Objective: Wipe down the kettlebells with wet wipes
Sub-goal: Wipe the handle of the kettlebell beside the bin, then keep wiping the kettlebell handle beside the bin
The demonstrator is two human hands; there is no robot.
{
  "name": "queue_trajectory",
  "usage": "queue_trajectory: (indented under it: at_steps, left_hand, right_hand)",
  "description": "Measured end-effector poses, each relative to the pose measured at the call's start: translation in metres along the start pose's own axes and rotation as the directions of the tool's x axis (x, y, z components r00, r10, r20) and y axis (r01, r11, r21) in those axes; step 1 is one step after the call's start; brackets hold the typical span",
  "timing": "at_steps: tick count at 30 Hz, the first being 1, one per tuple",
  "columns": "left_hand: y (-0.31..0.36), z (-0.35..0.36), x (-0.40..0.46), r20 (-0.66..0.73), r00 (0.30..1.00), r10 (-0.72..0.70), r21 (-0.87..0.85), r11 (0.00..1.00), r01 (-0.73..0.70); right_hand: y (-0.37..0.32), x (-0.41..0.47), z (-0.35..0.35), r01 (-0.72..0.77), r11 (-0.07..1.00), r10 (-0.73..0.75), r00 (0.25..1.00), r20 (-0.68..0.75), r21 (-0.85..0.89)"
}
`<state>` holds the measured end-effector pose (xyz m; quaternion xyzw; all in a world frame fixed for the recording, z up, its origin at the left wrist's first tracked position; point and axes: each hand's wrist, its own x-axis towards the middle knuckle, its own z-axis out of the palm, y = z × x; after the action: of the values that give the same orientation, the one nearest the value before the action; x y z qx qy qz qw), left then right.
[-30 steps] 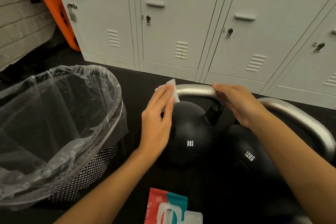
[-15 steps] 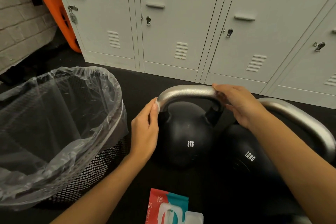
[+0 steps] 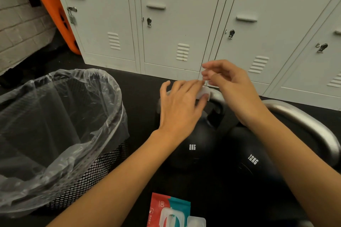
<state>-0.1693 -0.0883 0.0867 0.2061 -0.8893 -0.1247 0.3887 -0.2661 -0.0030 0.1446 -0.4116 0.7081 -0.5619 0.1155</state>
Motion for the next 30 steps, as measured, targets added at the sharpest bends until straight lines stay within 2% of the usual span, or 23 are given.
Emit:
queue_trajectory:
  at_steps: [2,5,8,10,11,15,19,21,23,26,30]
  left_hand:
    - [-0.004,-0.001,-0.003,0.011,0.997,-0.082,-0.157,0.984,0.083]
    - [-0.015,-0.007,-0.016,-0.02,0.977,-0.214,-0.443,0.878,0.183]
    - [-0.027,-0.015,-0.03,-0.047,0.938,-0.344,-0.464,0.839,0.285]
    - [-0.032,-0.02,-0.037,-0.046,0.917,-0.396,-0.459,0.824,0.333]
    - [-0.034,-0.022,-0.04,-0.039,0.908,-0.418,-0.47,0.809,0.352]
    - [-0.032,-0.028,-0.046,0.012,0.887,-0.461,-0.504,0.764,0.403]
    - [-0.027,-0.029,-0.044,0.002,0.899,-0.438,-0.497,0.78,0.381]
    - [-0.023,-0.03,-0.041,0.0,0.907,-0.42,-0.489,0.792,0.367]
    - [-0.019,-0.033,-0.039,-0.011,0.92,-0.393,-0.48,0.809,0.34]
    - [-0.013,-0.038,-0.036,-0.021,0.936,-0.351,-0.473,0.829,0.3]
    - [-0.008,-0.043,-0.031,-0.015,0.946,-0.325,-0.471,0.837,0.28]
  right_hand:
    - [-0.001,0.0,0.008,0.006,1.0,-0.005,0.996,0.089,-0.017]
    - [-0.001,-0.001,0.021,0.006,0.994,0.016,0.979,0.202,-0.108]
    - [0.006,0.001,0.027,0.146,0.91,-0.037,0.961,0.273,-0.389]
    - [0.009,0.004,0.024,0.155,0.852,-0.008,0.959,0.284,-0.5]
    - [0.01,0.006,0.019,0.106,0.861,0.037,0.962,0.269,-0.497]
    - [0.016,0.004,-0.003,-0.2,0.941,0.252,0.953,0.17,-0.274]
    - [0.035,0.005,-0.021,-0.476,0.877,0.48,0.868,0.13,-0.06]
    - [0.045,0.003,-0.031,-0.559,0.829,0.557,0.824,0.107,-0.01]
    - [0.05,-0.002,-0.039,-0.575,0.818,0.571,0.816,0.096,0.024]
    - [0.045,-0.013,-0.044,-0.519,0.855,0.517,0.853,0.066,0.02]
    - [0.027,-0.02,-0.041,-0.362,0.925,0.364,0.931,-0.001,-0.119]
